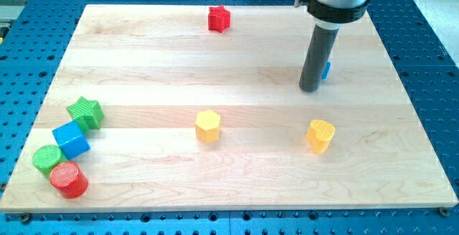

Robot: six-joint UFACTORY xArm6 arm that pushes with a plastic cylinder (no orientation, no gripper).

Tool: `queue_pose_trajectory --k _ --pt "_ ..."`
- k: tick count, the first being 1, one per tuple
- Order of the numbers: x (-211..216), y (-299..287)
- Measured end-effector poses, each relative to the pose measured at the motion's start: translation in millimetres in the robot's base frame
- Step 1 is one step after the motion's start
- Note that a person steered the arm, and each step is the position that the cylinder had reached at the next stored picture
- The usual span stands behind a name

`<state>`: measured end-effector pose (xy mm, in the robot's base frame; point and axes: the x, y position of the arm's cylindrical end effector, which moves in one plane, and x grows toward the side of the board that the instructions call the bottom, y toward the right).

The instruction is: Slide the blue triangle towards the top center

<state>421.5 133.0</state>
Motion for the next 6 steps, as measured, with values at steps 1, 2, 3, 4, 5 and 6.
queue_pose_trajectory --k 1,2,3,4,5,6 --pt "7.0 -7.2" --pt "-6.0 -59.8" --pt "23.2 -51.9" --pt "43.7 -18.4" --pt "11.3 38.6" --pt "-30.0 29.3"
